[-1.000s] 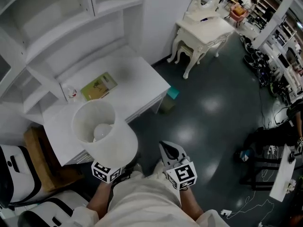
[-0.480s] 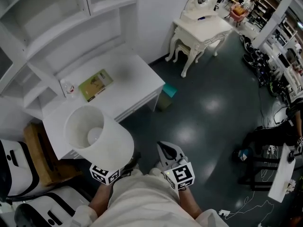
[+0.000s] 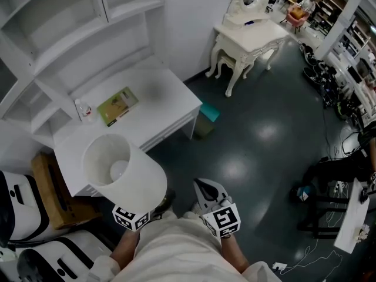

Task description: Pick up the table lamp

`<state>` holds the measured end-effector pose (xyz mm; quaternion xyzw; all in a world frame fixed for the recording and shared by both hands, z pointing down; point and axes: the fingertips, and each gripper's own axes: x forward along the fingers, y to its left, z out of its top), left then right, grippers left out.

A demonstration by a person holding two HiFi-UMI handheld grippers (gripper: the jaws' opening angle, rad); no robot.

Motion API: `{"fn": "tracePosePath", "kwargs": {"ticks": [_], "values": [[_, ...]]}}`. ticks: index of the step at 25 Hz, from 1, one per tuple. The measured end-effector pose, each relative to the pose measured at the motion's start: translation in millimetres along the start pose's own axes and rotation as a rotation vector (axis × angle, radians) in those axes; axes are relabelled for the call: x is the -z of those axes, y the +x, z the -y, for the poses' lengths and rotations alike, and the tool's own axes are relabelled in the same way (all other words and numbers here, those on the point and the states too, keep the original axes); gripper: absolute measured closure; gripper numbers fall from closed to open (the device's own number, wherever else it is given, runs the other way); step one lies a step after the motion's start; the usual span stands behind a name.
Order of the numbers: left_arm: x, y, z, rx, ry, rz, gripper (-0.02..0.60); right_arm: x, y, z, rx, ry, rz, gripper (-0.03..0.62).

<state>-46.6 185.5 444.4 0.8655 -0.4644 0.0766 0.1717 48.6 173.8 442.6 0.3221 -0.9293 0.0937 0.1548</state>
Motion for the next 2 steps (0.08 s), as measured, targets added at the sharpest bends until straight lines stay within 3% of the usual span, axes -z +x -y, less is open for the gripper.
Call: {"fn": "tracePosePath", "kwargs": {"ticks": [2], "values": [[2.1, 2.7, 2.5, 0.0, -0.004, -0.003, 0.574, 3.6, -2.1, 1.6, -0.003, 0.003, -0.004, 0.583]]}}
